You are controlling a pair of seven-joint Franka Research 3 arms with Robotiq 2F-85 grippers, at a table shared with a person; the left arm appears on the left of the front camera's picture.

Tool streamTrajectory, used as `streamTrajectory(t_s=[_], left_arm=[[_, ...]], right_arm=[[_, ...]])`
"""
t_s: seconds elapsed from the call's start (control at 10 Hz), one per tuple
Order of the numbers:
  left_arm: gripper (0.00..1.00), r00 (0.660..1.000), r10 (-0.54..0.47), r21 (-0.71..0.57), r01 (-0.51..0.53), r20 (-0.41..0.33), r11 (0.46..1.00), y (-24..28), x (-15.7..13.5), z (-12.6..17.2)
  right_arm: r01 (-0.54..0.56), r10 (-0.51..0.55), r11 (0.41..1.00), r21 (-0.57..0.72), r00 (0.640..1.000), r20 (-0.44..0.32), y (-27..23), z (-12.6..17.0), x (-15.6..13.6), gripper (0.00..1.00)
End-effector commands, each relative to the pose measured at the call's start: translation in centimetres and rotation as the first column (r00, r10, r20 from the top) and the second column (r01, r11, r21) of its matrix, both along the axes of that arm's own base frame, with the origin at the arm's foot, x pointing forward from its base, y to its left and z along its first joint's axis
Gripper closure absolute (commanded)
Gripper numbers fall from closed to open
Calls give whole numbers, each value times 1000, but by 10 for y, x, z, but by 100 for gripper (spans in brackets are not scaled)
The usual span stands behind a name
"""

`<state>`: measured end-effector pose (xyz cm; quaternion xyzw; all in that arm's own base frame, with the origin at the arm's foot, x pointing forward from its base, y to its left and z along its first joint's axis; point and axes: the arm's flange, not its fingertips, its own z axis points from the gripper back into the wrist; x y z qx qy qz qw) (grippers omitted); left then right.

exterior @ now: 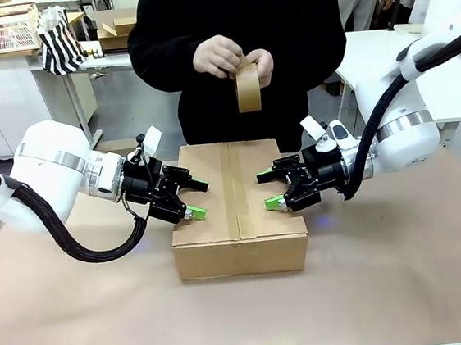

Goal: Pack the gift set into the box.
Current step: Press and hold the closed box until the human finishes sealing it.

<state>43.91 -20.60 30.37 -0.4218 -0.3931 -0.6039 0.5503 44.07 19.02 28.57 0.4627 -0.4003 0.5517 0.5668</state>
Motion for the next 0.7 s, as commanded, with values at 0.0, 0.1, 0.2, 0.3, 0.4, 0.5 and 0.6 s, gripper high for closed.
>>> streamTrajectory(t_s=[0.0,0.1,0.2,0.3,0.4,0.5,0.6], left_arm=[[0,1000,-8,-3,8,7,1000,2,-2,-5],[0,1000,-8,-3,8,7,1000,2,-2,-5],[0,1000,-8,-3,8,7,1000,2,-2,-5],[0,1000,-8,-3,8,7,1000,2,-2,-5],[0,1000,-8,-3,8,7,1000,2,-2,-5],[0,1000,-8,-3,8,7,1000,2,-2,-5],[0,1000,-8,-3,8,7,1000,2,-2,-5]], right_arm=[[3,-3,1000,-1,1000,0,0,0,-1,0],[3,-3,1000,-1,1000,0,0,0,-1,0],[3,-3,1000,-1,1000,0,0,0,-1,0],[3,-3,1000,-1,1000,0,0,0,-1,0],[3,-3,1000,-1,1000,0,0,0,-1,0],[3,-3,1000,-1,1000,0,0,0,-1,0],[3,-3,1000,-1,1000,0,0,0,-1,0]])
